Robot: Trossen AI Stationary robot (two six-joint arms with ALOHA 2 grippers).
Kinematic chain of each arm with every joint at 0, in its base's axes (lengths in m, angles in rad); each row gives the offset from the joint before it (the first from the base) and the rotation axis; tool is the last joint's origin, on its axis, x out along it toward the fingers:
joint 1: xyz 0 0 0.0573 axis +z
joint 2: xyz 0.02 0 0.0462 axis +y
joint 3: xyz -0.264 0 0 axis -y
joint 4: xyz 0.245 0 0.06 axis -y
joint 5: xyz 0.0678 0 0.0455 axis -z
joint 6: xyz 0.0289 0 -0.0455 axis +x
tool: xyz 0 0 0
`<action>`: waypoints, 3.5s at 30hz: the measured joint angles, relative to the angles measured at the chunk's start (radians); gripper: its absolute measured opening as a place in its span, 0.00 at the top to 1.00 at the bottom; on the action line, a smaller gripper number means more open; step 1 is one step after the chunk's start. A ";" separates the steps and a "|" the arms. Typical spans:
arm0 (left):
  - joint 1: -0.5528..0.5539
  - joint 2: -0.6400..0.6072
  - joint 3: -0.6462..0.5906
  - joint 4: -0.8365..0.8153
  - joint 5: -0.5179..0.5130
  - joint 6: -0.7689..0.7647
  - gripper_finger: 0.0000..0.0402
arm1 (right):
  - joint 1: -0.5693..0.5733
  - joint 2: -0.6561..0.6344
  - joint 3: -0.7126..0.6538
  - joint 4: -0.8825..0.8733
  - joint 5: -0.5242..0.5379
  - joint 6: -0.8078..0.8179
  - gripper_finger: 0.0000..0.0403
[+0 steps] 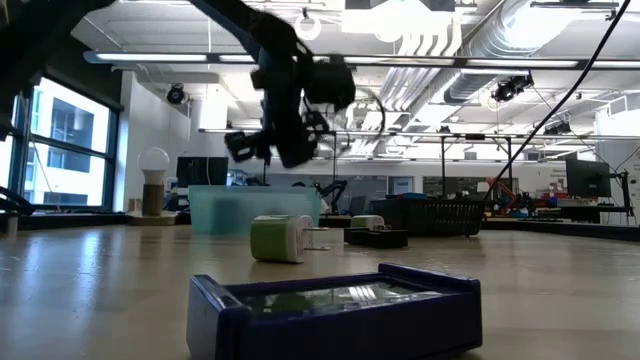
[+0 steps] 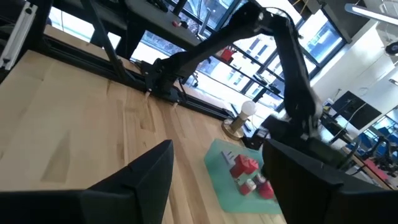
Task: Pick & Place Office items
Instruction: Put the dark blue digital clock into the black bin
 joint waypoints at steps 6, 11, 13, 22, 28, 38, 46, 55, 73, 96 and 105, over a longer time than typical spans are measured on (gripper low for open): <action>-0.081 -0.191 0.000 -0.004 0.076 -0.264 0.61 | 0.000 0.000 0.000 0.001 0.000 0.000 0.42; -0.187 -0.389 0.000 -0.006 0.326 -0.775 0.61 | 0.000 0.000 0.000 0.001 -0.004 0.022 0.42; -0.232 -0.463 0.001 -0.015 0.454 -0.977 0.61 | 0.000 0.000 0.000 0.001 -0.004 0.024 0.42; -0.419 -0.636 -0.010 -0.074 1.131 -1.367 0.61 | 0.000 0.000 0.000 0.002 -0.034 0.106 0.42; -0.567 -0.627 -0.037 -0.100 1.185 -1.488 0.61 | 0.000 0.000 0.000 0.002 -0.135 0.207 0.42; -0.798 -0.627 -0.338 0.191 0.918 -1.813 0.61 | 0.000 0.000 0.000 0.000 -0.281 0.282 0.42; -0.868 -0.626 -0.448 0.377 0.909 -1.813 0.61 | -0.015 0.000 0.000 0.000 -0.287 0.277 0.42; -0.848 -0.627 -0.447 0.399 0.885 -1.832 0.60 | -0.022 0.000 0.000 -0.021 -0.295 0.285 0.42; -0.848 -0.627 -0.446 0.464 0.831 -1.831 0.12 | -0.020 0.000 0.000 -0.029 -0.321 0.286 0.42; -1.035 -0.333 -0.149 0.382 0.530 -1.920 0.11 | -0.019 0.000 0.000 -0.133 -0.452 0.625 0.42; -1.091 -0.148 -0.074 0.330 0.528 -2.001 0.11 | -0.018 0.011 0.000 -0.136 -0.570 0.754 0.42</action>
